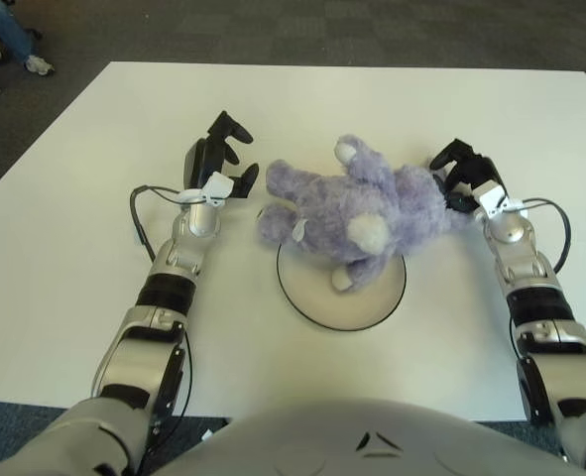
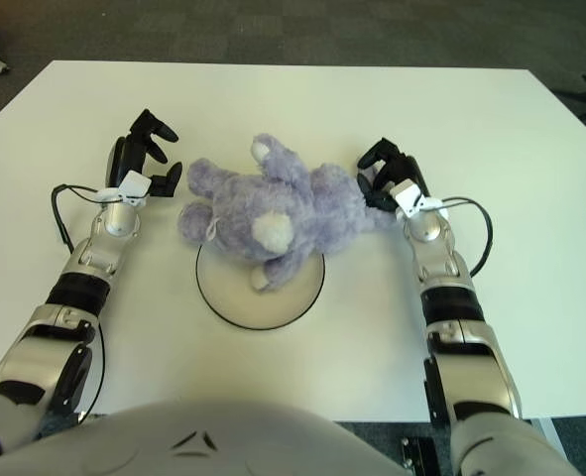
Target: Put the doll into the plate.
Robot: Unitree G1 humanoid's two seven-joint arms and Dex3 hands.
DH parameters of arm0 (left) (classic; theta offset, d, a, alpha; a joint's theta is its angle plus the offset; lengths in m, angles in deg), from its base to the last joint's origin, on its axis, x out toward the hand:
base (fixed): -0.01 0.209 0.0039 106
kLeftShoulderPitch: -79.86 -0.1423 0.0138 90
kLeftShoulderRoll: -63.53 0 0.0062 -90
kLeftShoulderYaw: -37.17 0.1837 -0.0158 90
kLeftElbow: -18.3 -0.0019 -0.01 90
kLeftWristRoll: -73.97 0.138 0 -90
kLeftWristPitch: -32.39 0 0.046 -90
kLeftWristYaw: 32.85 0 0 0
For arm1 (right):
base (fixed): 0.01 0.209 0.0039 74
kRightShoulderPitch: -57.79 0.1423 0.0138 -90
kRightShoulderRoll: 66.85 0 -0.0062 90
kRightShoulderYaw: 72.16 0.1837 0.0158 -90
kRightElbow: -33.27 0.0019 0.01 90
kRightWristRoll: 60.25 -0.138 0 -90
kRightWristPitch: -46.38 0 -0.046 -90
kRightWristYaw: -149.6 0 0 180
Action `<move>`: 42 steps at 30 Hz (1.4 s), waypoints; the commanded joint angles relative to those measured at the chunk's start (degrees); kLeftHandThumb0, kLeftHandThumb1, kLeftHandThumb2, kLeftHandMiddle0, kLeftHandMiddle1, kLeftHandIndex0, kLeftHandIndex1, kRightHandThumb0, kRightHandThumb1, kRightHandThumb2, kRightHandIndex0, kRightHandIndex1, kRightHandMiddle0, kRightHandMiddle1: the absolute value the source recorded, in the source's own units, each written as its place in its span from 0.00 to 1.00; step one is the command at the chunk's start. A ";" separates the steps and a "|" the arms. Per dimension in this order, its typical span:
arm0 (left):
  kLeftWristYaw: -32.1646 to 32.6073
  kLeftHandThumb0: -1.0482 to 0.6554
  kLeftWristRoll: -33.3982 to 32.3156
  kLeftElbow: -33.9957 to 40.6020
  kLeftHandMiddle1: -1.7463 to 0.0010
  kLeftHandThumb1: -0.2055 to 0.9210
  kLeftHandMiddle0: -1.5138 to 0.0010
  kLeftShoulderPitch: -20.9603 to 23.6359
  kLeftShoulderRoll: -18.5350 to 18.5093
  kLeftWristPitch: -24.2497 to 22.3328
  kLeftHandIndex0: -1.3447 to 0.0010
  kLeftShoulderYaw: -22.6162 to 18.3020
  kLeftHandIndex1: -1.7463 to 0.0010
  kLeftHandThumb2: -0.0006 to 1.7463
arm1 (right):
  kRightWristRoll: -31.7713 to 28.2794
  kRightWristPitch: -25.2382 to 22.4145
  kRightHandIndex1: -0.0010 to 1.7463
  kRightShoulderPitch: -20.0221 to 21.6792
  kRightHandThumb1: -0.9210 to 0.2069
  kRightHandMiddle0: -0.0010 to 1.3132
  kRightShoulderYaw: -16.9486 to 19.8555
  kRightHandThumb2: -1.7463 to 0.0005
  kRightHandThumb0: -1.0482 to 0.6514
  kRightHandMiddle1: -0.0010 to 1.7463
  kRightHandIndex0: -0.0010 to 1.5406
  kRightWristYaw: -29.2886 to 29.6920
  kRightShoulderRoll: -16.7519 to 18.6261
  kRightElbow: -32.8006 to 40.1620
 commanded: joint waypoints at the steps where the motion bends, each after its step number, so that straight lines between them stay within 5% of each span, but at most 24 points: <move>1: -0.73 0.61 -0.58 -0.15 0.02 0.36 0.51 -0.22 -0.54 0.68 0.68 0.10 0.01 0.83 | -0.94 -1.60 0.98 -4.18 0.54 0.33 0.02 0.26 0.61 0.94 0.42 -2.04 -0.31 2.89; 11: -2.13 0.61 -1.95 -0.20 0.02 0.37 0.51 -0.21 -0.54 1.03 0.68 -0.40 0.01 0.82 | -2.12 -4.17 0.99 -9.86 0.56 0.35 2.00 0.24 0.61 0.92 0.43 -3.80 -1.13 12.36; 21: -2.06 0.61 -1.94 -0.72 0.00 0.37 0.52 0.28 -0.55 1.43 0.68 -0.07 0.02 0.82 | -2.71 -8.83 0.97 -13.44 0.54 0.40 3.45 0.26 0.61 0.97 0.35 -5.36 -1.19 20.16; 42: -2.42 0.61 -2.14 -0.52 0.00 0.36 0.51 0.44 -0.45 1.07 0.66 -0.05 0.03 0.83 | -2.05 -18.37 0.97 -11.14 0.50 0.37 4.22 0.29 0.61 0.97 0.32 -4.91 -0.37 24.22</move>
